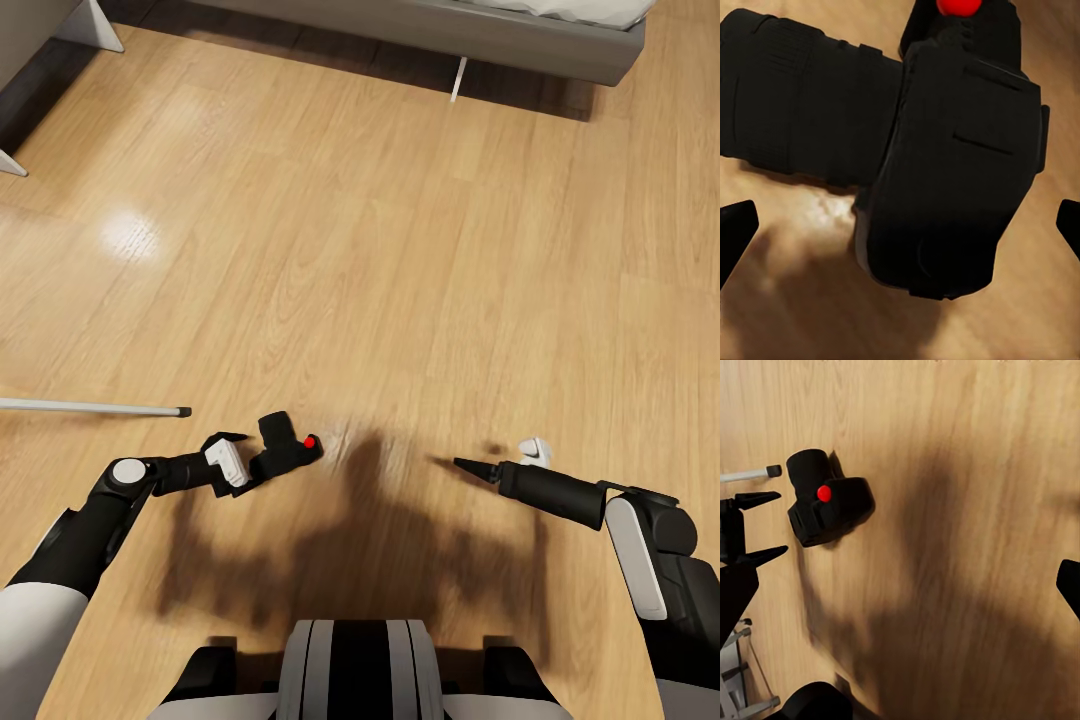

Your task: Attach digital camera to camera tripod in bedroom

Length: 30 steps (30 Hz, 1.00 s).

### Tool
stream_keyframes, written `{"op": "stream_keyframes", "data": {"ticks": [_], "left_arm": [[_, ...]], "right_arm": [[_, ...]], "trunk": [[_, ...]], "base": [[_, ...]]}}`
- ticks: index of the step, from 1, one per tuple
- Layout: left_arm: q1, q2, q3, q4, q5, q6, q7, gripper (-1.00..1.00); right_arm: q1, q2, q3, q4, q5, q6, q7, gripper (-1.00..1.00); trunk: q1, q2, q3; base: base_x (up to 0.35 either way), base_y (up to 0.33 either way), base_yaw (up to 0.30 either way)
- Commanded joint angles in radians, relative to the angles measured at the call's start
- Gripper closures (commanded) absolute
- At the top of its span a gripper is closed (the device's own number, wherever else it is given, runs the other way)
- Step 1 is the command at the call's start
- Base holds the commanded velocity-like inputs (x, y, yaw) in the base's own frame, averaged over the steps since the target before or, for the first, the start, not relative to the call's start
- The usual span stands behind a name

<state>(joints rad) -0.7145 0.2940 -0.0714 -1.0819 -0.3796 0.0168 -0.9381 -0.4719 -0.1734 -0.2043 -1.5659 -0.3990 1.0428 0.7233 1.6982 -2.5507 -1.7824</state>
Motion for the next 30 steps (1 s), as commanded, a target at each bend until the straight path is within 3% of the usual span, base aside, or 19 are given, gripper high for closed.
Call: {"op": "stream_keyframes", "data": {"ticks": [1, 4, 6, 10, 14, 19, 30], "left_arm": [[0.000, 0.001, -0.001, -0.001, -0.004, 0.002, -0.002, -1.00], [0.000, 0.001, 0.000, -0.001, -0.012, 0.002, -0.001, -1.00], [0.000, -0.002, 0.002, 0.004, -0.047, 0.002, 0.003, -1.00], [0.000, -0.005, 0.003, 0.022, -0.078, 0.001, 0.019, -1.00], [0.000, -0.014, 0.001, 0.078, -0.115, -0.001, 0.083, -1.00], [0.000, -0.024, 0.000, 0.110, -0.127, -0.005, 0.115, -1.00], [0.000, -0.028, -0.001, 0.119, -0.131, -0.007, 0.126, -1.00]], "right_arm": [[-0.001, 0.000, -0.001, 0.000, 0.004, 0.004, 0.007, -1.00], [-0.001, 0.000, -0.001, 0.000, 0.004, 0.004, 0.007, -1.00], [-0.001, 0.000, -0.001, 0.000, 0.002, 0.004, 0.007, -1.00], [-0.001, 0.000, -0.001, 0.000, 0.001, 0.004, 0.007, -1.00], [-0.001, 0.000, -0.001, 0.000, -0.002, 0.004, 0.007, -1.00], [-0.001, -0.001, -0.002, 0.000, -0.003, 0.004, 0.007, -1.00], [-0.001, 0.000, -0.002, 0.000, -0.004, 0.004, 0.007, -1.00]], "trunk": [[0.000, 0.000, 0.000], [0.000, 0.000, 0.000], [0.000, 0.000, 0.000], [0.000, 0.000, 0.000], [0.000, 0.000, 0.000], [0.000, 0.000, 0.000], [0.000, 0.000, 0.000]], "base": [[0.000, 0.000, 0.000], [0.000, 0.000, 0.000], [0.000, 0.000, 0.000], [0.000, 0.000, 0.000], [0.000, 0.000, 0.000], [0.000, 0.000, 0.000], [0.000, 0.000, 0.000]]}}
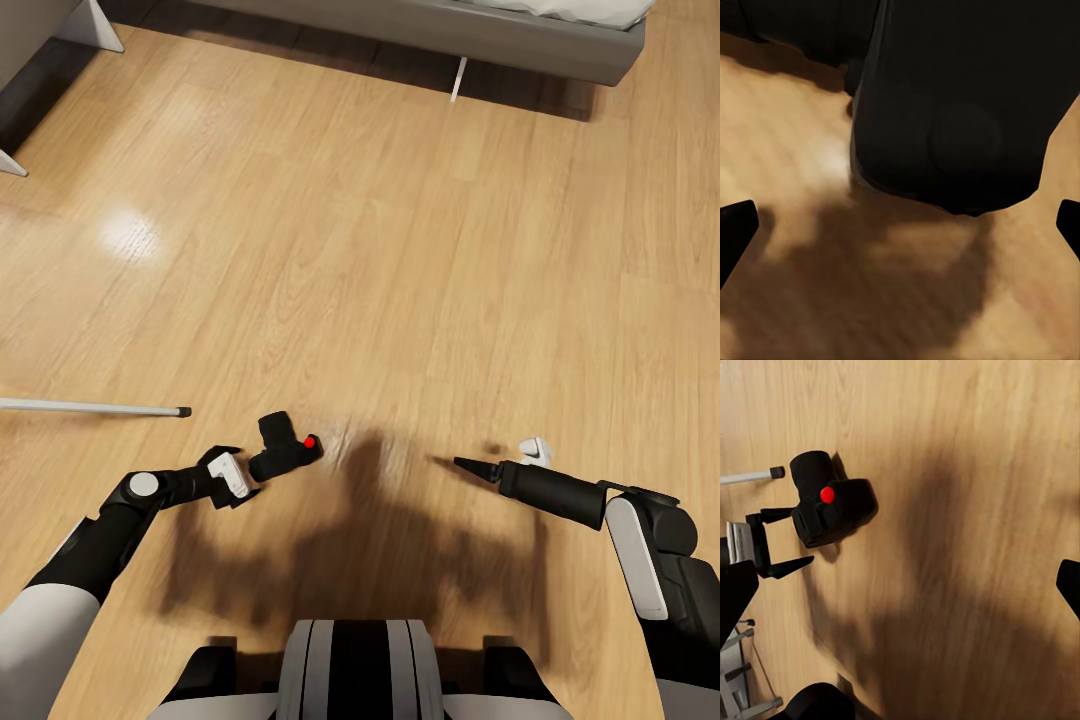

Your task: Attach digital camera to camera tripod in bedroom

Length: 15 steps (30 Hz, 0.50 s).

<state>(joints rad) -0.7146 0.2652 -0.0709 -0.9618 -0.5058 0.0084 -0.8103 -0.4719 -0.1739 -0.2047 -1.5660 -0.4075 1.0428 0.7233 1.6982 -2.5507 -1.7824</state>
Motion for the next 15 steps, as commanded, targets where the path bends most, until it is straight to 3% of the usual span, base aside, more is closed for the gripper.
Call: {"op": "stream_keyframes", "data": {"ticks": [1, 15], "left_arm": [[0.000, 0.000, -0.001, -0.001, -0.005, 0.001, -0.002, -1.00], [0.000, -0.002, -0.001, 0.000, -0.005, 0.001, 0.003, -1.00]], "right_arm": [[-0.001, 0.000, -0.001, 0.000, 0.004, 0.004, 0.007, -1.00], [-0.001, 0.000, -0.001, 0.000, 0.004, 0.004, 0.007, -1.00]], "trunk": [[0.000, 0.000, 0.000], [0.000, 0.000, 0.000]], "base": [[0.000, 0.000, 0.000], [0.000, 0.000, 0.000]]}}
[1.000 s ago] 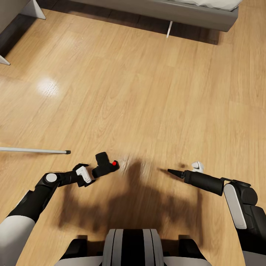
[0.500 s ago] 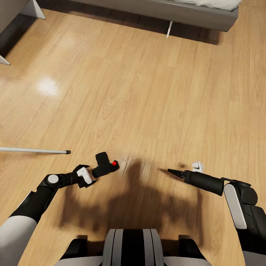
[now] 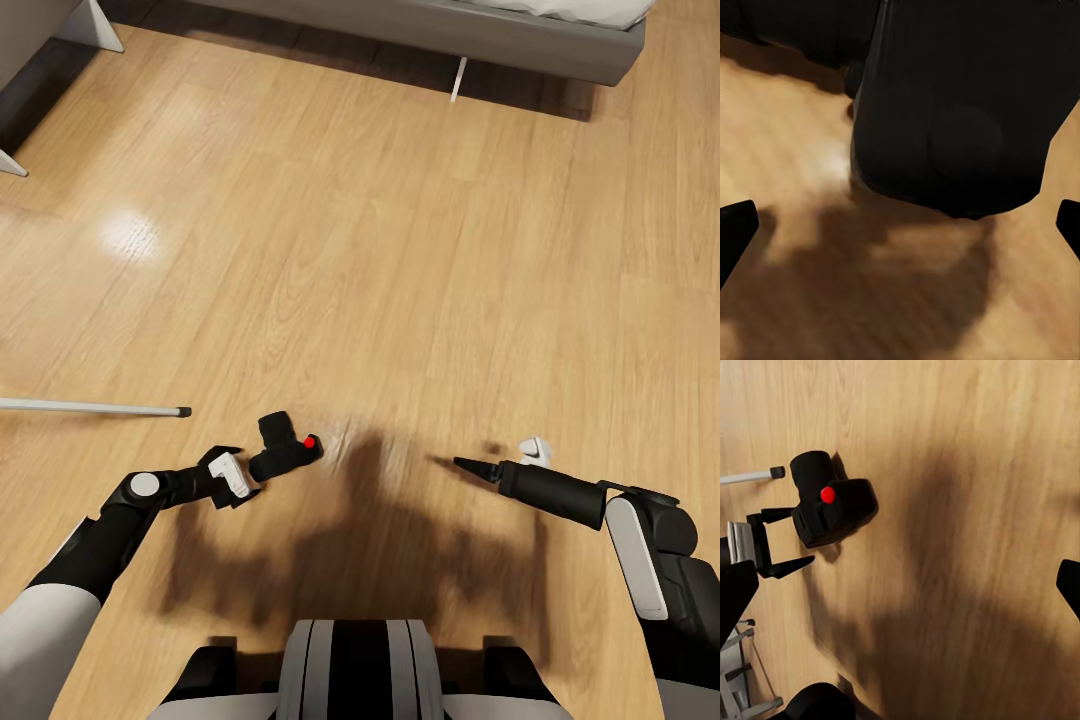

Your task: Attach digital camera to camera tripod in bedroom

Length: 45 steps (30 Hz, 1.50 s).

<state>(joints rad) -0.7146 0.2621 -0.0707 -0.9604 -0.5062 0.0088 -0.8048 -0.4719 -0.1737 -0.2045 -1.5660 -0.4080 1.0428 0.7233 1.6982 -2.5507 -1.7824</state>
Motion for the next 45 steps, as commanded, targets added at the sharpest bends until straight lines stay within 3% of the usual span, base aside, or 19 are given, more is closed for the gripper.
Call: {"op": "stream_keyframes", "data": {"ticks": [1, 4, 8, 31, 45], "left_arm": [[0.000, 0.000, -0.001, -0.001, -0.005, 0.001, -0.001, -1.00], [0.000, -0.002, -0.001, -0.001, -0.005, 0.001, 0.001, -1.00], [0.000, -0.029, -0.003, -0.001, -0.003, 0.002, 0.005, -1.00], [0.000, -0.057, -0.003, 0.002, -0.006, 0.003, 0.008, -1.00], [0.000, -0.088, -0.003, 0.003, -0.065, 0.003, 0.013, -1.00]], "right_arm": [[-0.001, 0.000, -0.001, 0.000, 0.005, 0.004, 0.007, -1.00], [-0.001, 0.000, -0.001, 0.000, 0.005, 0.004, 0.007, -1.00], [-0.001, 0.000, -0.001, 0.000, 0.005, 0.004, 0.007, -1.00], [-0.001, 0.000, -0.001, 0.000, 0.005, 0.004, 0.008, -1.00], [-0.001, 0.000, -0.001, 0.000, 0.005, 0.004, 0.010, -1.00]], "trunk": [[0.000, 0.000, 0.000], [0.000, 0.000, 0.000], [0.000, 0.000, 0.000], [0.000, 0.000, 0.000], [0.000, 0.000, 0.000]], "base": [[0.000, 0.000, 0.000], [0.000, 0.000, 0.000], [0.000, 0.000, 0.000], [0.000, 0.000, 0.000], [0.000, 0.000, 0.000]]}}
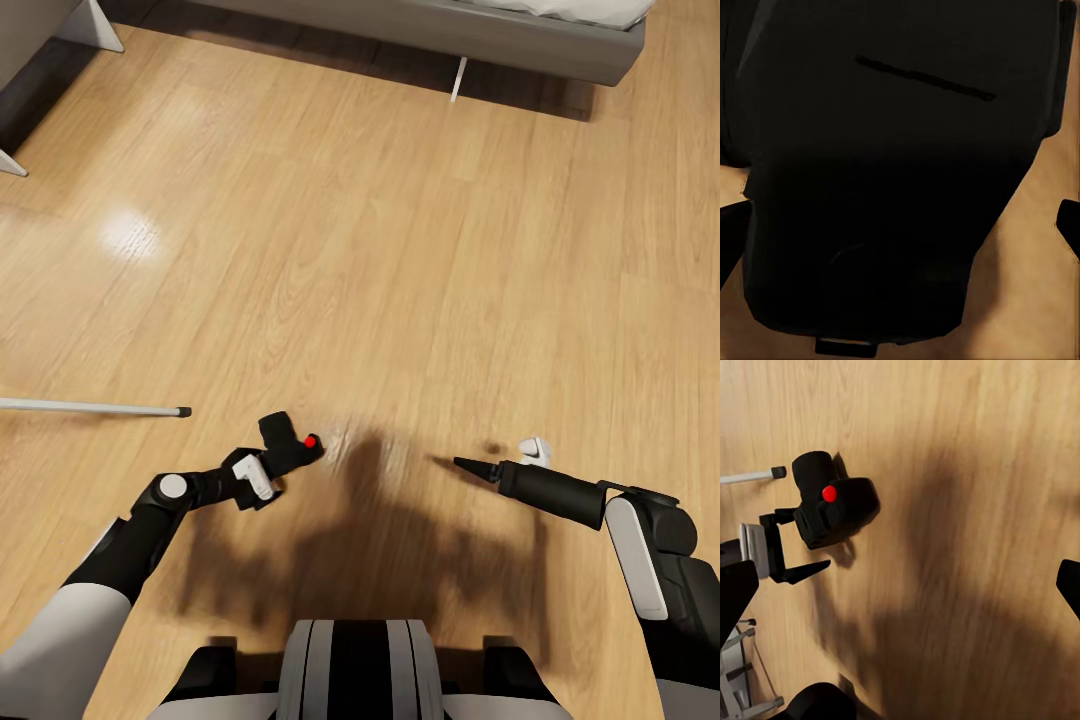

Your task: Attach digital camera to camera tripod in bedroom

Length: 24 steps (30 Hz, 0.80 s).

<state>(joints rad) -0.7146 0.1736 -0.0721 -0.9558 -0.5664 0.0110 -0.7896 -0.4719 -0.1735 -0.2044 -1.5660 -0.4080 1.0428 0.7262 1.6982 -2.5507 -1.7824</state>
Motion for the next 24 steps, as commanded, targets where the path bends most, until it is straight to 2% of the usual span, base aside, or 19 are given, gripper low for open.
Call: {"op": "stream_keyframes", "data": {"ticks": [1, 6, 20, 24], "left_arm": [[0.000, -0.002, -0.002, -0.001, -0.010, 0.001, -0.002, 1.00], [0.000, -0.008, -0.002, 0.001, -0.025, 0.001, -0.002, 1.00], [-0.001, -0.010, -0.001, -0.022, -0.011, -0.002, -0.002, 1.00], [0.000, -0.014, 0.002, -0.085, -0.005, 0.003, -0.006, 1.00]], "right_arm": [[-0.001, 0.000, -0.001, 0.000, 0.005, 0.004, 0.007, -1.00], [-0.001, 0.000, -0.001, 0.000, 0.005, 0.004, 0.007, -1.00], [-0.001, 0.000, -0.001, 0.000, 0.004, 0.004, 0.007, -1.00], [-0.001, 0.000, -0.001, 0.000, 0.004, 0.004, 0.007, -1.00]], "trunk": [[0.000, 0.000, 0.000], [0.000, 0.000, 0.000], [0.000, 0.000, 0.000], [0.000, 0.000, 0.000]], "base": [[0.000, 0.000, 0.000], [0.000, 0.000, 0.000], [0.000, 0.000, 0.000], [0.000, 0.000, 0.000]]}}
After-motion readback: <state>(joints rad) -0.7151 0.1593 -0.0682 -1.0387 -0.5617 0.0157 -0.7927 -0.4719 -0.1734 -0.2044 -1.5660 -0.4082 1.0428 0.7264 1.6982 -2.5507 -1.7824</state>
